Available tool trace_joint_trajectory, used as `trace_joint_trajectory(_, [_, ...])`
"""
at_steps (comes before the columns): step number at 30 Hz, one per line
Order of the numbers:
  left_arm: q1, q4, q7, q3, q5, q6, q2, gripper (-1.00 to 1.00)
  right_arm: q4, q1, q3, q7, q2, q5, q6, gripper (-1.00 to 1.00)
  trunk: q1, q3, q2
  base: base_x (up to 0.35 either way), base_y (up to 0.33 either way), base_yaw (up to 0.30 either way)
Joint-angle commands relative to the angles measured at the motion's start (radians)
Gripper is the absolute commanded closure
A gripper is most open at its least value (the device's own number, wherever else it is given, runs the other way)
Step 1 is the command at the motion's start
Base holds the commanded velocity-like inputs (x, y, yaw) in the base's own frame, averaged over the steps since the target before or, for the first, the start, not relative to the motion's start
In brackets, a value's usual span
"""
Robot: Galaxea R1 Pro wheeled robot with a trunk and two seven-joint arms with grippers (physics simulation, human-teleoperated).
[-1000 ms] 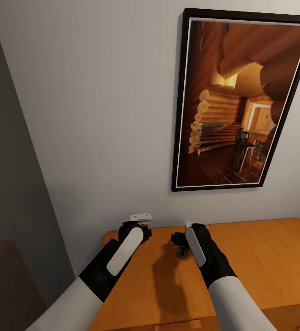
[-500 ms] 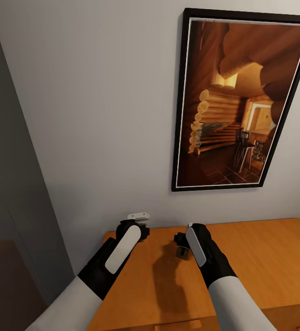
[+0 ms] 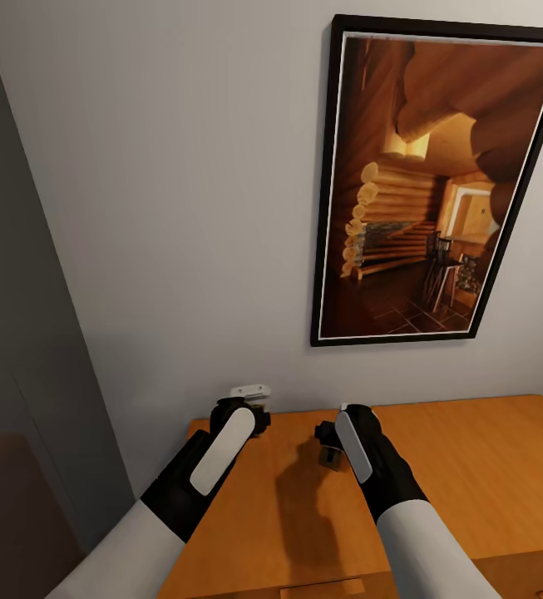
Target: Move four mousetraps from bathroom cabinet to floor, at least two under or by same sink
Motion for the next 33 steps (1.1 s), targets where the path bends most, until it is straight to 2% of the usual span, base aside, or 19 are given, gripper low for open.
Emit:
trace_joint_trajectory(1, [-0.001, -0.001, 0.011, -0.001, 0.005, 0.005, 0.0, 1.0, -0.001, -0.001, 0.002, -0.009, 0.0, -0.011, 0.003, -1.0, 0.0, -0.002, -0.001, 0.0, 0.0, 0.0])
trace_joint_trajectory(33, [-0.001, -0.002, 0.008, -0.001, 0.006, 0.004, 0.0, 1.0, -0.001, -0.001, 0.002, -0.011, 0.0, -0.01, 0.002, -1.0, 0.0, -0.002, -0.001, 0.001, 0.0, 0.0])
